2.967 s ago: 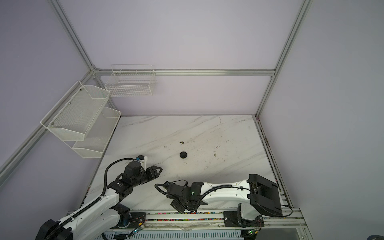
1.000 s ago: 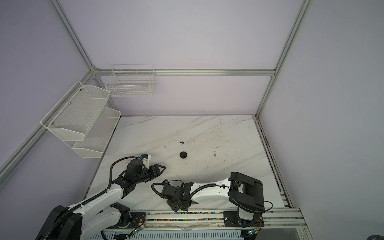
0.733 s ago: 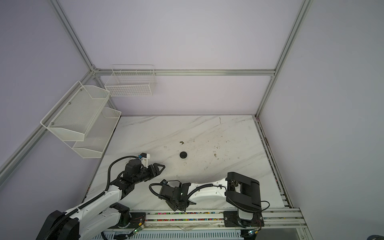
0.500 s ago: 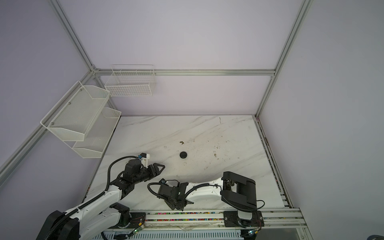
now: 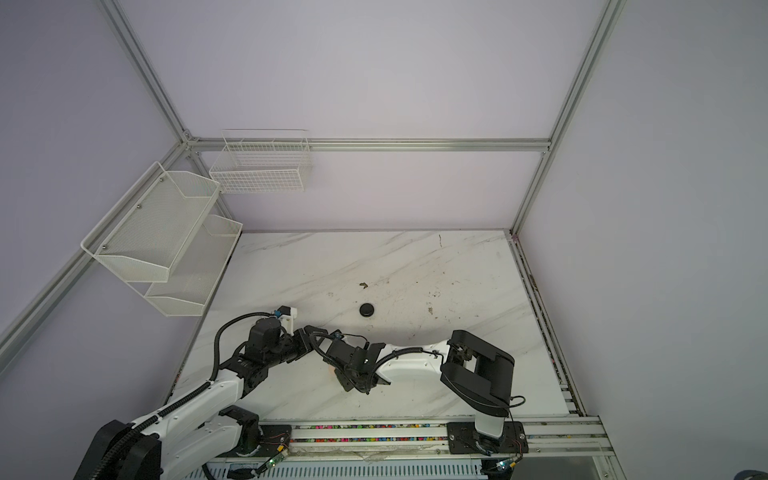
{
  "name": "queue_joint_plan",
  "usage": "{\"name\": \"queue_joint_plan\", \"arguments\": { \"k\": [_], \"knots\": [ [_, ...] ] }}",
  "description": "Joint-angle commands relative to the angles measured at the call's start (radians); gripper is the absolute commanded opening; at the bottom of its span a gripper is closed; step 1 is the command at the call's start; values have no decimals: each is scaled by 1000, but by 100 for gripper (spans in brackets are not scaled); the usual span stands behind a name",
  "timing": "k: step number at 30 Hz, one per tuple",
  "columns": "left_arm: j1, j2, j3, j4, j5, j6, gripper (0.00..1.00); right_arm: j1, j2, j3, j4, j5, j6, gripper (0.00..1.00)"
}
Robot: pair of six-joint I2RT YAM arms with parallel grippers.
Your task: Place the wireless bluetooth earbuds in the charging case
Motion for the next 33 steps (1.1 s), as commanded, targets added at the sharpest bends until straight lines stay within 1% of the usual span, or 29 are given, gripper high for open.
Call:
{"name": "queue_joint_plan", "arguments": {
  "k": [1, 2, 5, 8, 11, 13, 16, 19, 24, 26, 29, 33],
  "knots": [
    [19, 2, 45, -22, -3, 11, 68, -3, -29, 17, 9, -46, -28, 48],
    [21, -1, 49, -40, -1, 7, 68, -8, -55, 10, -1, -47, -31, 48],
    [21, -20, 36, -91, 15, -23, 67, -67, -134, -14, -14, -72, -58, 48],
    [21, -69, -11, -124, 75, -72, 66, -123, -131, -8, -35, -52, -103, 51],
    [19, -158, -34, -185, 137, -115, 65, -200, -146, -2, -12, -50, -134, 56],
    [8, -235, -38, -228, 166, -143, 67, -251, -148, 8, 18, -83, -141, 61],
    [-52, -319, -64, -232, 181, -201, 69, -292, -113, 36, 38, -112, -158, 63],
    [-115, -343, -103, -232, 186, -266, 70, -318, -88, 62, 54, -111, -158, 63],
    [-204, -324, -133, -217, 164, -329, 70, -377, -109, 66, 72, -127, -171, 64],
    [-233, -301, -146, -169, 163, -356, 71, -394, -125, 61, 81, -139, -176, 66],
    [-260, -234, -177, -71, 164, -388, 72, -415, -137, 58, 91, -158, -179, 66],
    [-261, -90, -170, 74, 181, -377, 72, -425, -149, 41, 102, -170, -176, 66]
  ]
}}
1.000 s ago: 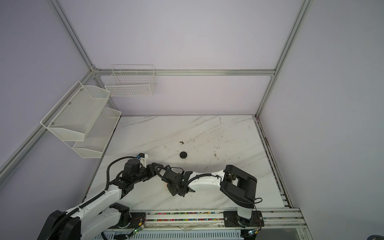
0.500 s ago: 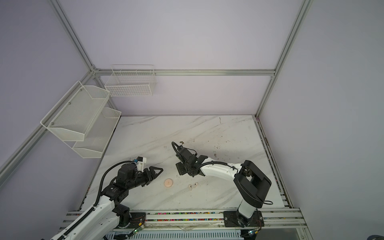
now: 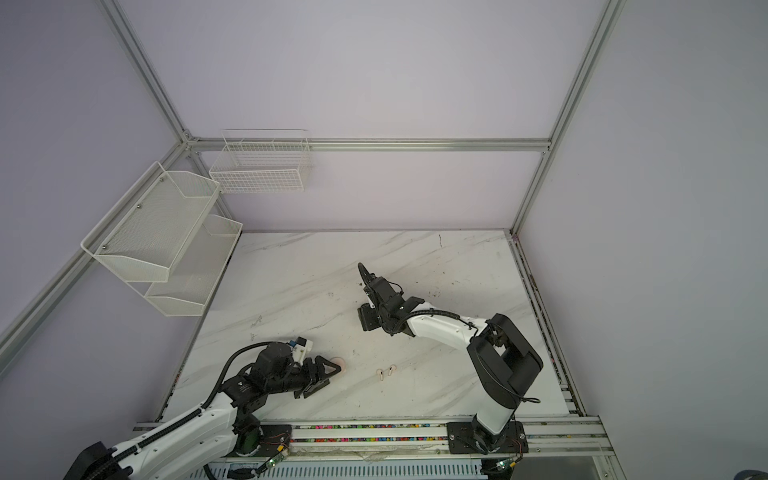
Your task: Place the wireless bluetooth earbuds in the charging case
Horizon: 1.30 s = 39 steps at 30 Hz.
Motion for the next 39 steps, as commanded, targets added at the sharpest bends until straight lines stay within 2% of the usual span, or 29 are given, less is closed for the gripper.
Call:
{"name": "queue_joint_plan", "arguments": {
  "k": [1, 7, 16, 21, 27, 32, 39],
  "knots": [
    [-4, 106, -14, 189, 31, -9, 72, -1, -43, -14, 30, -22, -11, 66],
    [13, 290, 58, 263, 58, 54, 70, -6, -64, -48, 29, -28, -6, 66],
    [98, 319, 103, 208, 34, 145, 68, -7, -103, -118, 20, -57, 3, 66],
    [134, 421, 148, 258, 81, 174, 67, -6, -108, -139, 14, -77, 1, 65],
    [149, 530, 190, 329, 132, 181, 66, -4, -138, -167, 17, -97, -42, 65],
    [190, 546, 217, 312, 136, 222, 66, 2, -160, -198, 34, -156, -89, 65],
    [262, 547, 267, 238, 193, 286, 66, 121, -149, -222, 94, -169, -212, 66]
  ]
}}
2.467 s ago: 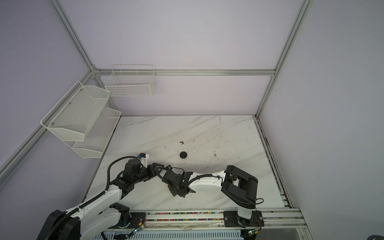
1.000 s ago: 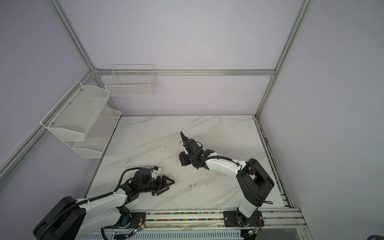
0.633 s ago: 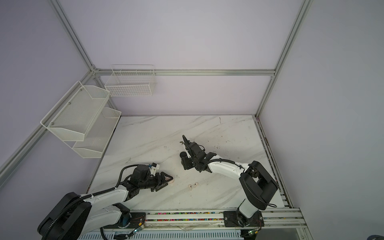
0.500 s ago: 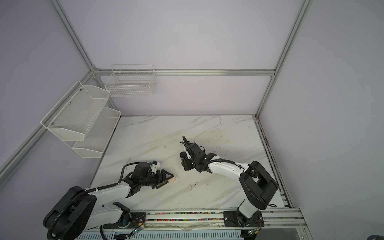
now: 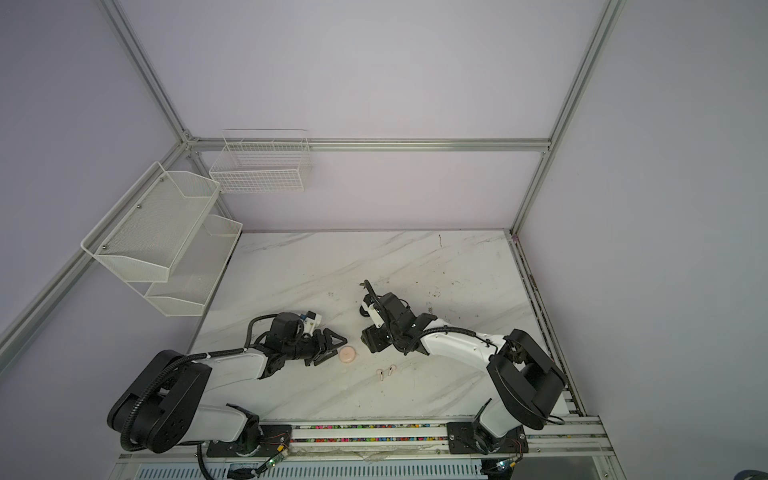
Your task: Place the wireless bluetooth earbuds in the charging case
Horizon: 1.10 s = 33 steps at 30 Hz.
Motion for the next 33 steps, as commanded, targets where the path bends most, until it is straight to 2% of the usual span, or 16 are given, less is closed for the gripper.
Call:
{"name": "queue_joint_plan", "arguments": {
  "k": [1, 3, 7, 12, 21, 33],
  "knots": [
    [53, -36, 47, -79, 30, 69, 66, 79, 13, -2, 52, -24, -130, 67],
    [86, -98, 24, -133, 22, 89, 68, 121, 48, 27, 33, 3, -237, 68],
    [97, -178, 27, -222, -9, 117, 71, 125, 136, 137, -100, 30, -467, 71],
    [125, -186, 15, -242, 16, 135, 72, 108, 246, 217, -221, -26, -618, 73],
    [132, -170, -32, -136, 33, 84, 73, 103, 291, 252, -192, -106, -699, 73],
    [132, -105, -54, -40, 58, 46, 73, 103, 341, 254, -120, -125, -632, 64]
  ]
}}
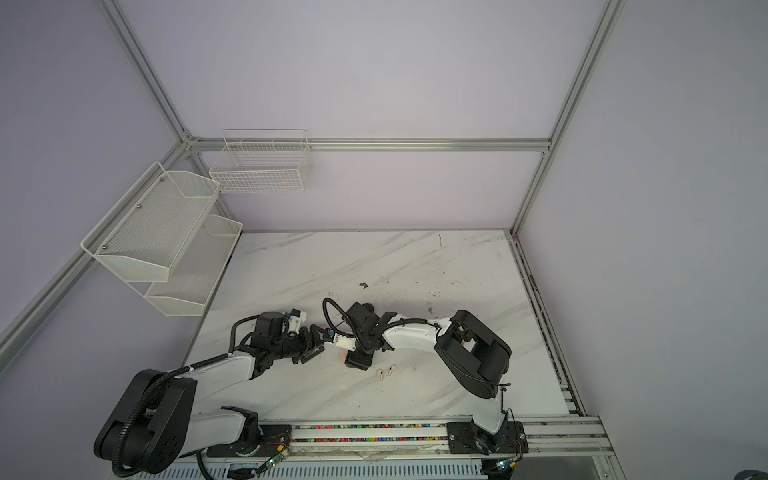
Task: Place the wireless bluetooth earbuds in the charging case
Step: 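Hold the pink case with the right gripper while the left gripper moves toward it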
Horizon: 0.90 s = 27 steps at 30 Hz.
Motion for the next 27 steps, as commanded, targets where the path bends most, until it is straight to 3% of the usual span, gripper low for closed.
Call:
{"name": "queue_joint_plan", "arguments": {
  "k": [1, 12, 27],
  "knots": [
    [3, 5, -31, 68, 40, -17, 73, 1, 15, 5, 37, -18, 13, 64],
    [3, 33, -45, 113, 47, -34, 73, 16, 35, -5, 85, -9, 42, 65],
    [3, 44, -59, 149, 57, -55, 73, 18, 39, -16, 65, -10, 51, 52]
  ]
}}
